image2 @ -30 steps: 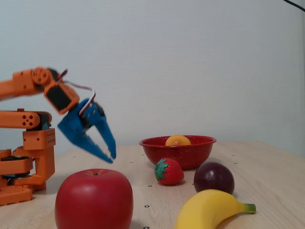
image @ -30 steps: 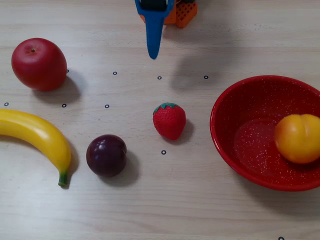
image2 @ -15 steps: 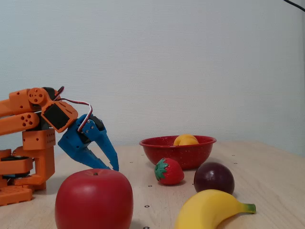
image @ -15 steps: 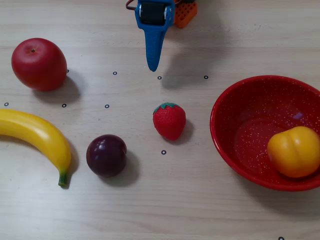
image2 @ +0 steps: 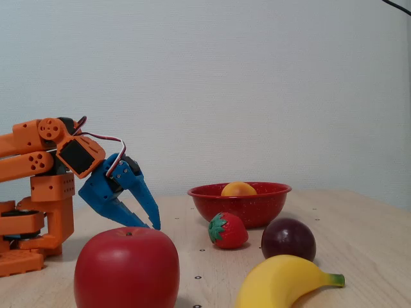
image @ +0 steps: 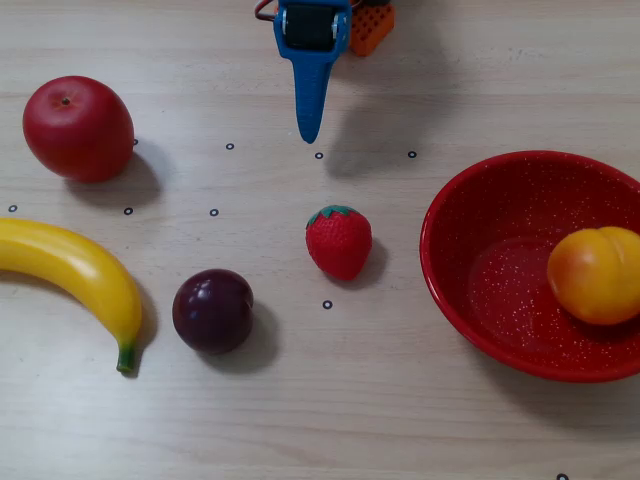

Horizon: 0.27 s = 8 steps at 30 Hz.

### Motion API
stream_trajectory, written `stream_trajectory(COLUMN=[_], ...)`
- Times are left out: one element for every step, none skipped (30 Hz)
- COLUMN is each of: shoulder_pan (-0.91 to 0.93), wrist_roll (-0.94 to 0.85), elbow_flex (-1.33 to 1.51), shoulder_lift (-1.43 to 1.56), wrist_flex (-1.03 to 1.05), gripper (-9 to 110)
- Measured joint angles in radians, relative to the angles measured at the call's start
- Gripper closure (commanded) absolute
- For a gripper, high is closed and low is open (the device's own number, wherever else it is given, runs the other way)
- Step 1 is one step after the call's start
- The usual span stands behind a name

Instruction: Put the peach in the red bowl.

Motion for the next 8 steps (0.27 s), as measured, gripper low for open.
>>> stream_trajectory(shoulder_pan=[0.000, 0.002, 0.002, 0.003, 0.003, 0.002, 0.002, 0.002], wrist_roll=[0.000, 0.000, 0.000, 0.000, 0.000, 0.000, 0.000, 0.000], elbow_flex=[0.000, 0.000, 0.000, 0.000, 0.000, 0.000, 0.000, 0.000], shoulder_lift=[0.000, 0.000, 0.000, 0.000, 0.000, 0.000, 0.000, 0.000], wrist_flex=[0.000, 0.000, 0.000, 0.000, 0.000, 0.000, 0.000, 0.000], gripper=[101, 101, 101, 101, 101, 101, 101, 101])
